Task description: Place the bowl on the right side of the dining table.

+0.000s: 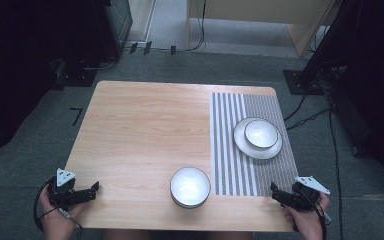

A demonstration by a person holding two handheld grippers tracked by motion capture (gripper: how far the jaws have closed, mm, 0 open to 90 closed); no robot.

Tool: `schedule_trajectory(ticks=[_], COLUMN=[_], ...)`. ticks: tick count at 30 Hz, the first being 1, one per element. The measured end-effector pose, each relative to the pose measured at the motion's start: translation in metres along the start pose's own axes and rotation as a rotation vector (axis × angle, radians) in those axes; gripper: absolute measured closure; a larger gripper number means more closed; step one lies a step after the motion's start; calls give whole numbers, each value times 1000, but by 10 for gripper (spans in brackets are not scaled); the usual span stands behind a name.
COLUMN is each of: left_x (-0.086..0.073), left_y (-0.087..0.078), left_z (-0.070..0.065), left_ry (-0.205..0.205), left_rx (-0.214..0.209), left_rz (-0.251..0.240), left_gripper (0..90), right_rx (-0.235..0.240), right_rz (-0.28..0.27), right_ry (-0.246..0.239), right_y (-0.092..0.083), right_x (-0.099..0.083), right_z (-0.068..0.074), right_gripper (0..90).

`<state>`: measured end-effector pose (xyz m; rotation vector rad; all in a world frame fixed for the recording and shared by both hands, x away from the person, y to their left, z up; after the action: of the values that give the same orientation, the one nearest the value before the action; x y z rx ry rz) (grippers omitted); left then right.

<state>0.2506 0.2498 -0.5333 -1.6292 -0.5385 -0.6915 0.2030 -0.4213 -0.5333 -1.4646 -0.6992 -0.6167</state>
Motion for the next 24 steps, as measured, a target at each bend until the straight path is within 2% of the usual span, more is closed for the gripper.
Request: schedule_trajectory(ticks=[6, 17, 24], left_x=[0, 0, 0], left_y=[0, 0, 0], left_z=[0, 0, 0], left_ry=[0, 0, 0], left_rx=[0, 0, 0], left_rz=[0, 0, 0], left_gripper=[0, 0, 0], right_rx=[-19, -14, -26], right_rz=[-1, 17, 26], right_ry=[-5, -1, -29], right_y=[-1, -4, -5], right_x=[-5, -11, -15], right_z=[-3, -4, -2], right_gripper=[0, 0, 0])
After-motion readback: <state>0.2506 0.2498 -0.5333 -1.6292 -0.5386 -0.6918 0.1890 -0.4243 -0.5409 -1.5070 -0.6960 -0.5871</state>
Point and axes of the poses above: each handheld gripper's, and its own axes: y roughly forward along the jaws, x roughly out of its top, z roughly to its left, the point moved 2 cm from there along y, roughly forward along the jaws, and after that the axes turned 8 degrees about -y, right-handed, at the moved point
